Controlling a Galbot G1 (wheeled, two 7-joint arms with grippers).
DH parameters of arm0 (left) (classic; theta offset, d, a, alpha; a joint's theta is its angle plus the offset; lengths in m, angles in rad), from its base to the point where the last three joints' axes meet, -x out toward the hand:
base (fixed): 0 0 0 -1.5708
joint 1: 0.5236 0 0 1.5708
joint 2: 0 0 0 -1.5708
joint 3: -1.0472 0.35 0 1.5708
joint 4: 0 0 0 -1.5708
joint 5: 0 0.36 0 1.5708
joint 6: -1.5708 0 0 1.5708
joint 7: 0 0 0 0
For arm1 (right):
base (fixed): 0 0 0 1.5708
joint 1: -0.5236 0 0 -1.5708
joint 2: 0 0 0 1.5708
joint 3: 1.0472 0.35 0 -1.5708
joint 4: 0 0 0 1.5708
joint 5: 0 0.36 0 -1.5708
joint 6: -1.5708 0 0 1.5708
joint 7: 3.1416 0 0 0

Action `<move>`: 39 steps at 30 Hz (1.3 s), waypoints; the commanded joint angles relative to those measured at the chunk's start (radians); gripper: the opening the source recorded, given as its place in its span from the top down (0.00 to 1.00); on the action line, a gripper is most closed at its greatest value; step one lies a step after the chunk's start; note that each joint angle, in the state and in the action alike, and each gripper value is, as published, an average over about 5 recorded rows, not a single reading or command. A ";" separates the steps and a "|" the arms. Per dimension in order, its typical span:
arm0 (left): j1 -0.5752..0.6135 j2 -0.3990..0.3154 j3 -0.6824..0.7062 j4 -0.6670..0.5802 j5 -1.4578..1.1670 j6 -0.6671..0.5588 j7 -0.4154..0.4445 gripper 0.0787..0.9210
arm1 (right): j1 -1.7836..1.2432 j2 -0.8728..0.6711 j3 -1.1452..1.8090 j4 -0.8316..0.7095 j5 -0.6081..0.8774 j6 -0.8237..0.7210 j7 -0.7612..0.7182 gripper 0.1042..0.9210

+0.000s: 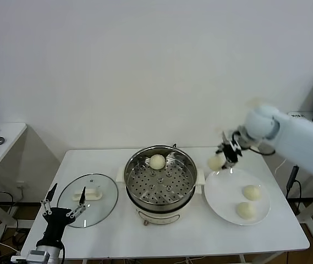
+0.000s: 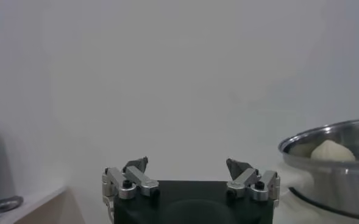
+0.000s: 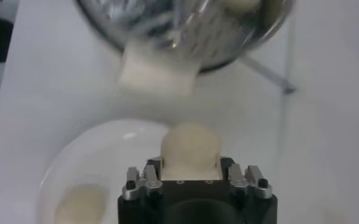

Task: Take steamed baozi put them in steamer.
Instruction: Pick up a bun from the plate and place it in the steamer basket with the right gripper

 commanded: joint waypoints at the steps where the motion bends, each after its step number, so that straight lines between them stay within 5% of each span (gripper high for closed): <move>1: -0.007 0.005 0.008 0.003 0.000 0.001 0.001 0.12 | 0.417 0.180 -0.313 0.144 0.383 -0.193 0.108 0.43; 16: -0.008 -0.010 -0.032 0.000 0.002 -0.002 -0.004 0.12 | 0.065 0.595 -0.217 -0.122 0.451 -0.384 0.319 0.42; 39: -0.002 -0.012 -0.061 -0.006 -0.008 -0.006 -0.007 0.12 | -0.073 0.697 -0.178 -0.276 0.401 -0.384 0.312 0.42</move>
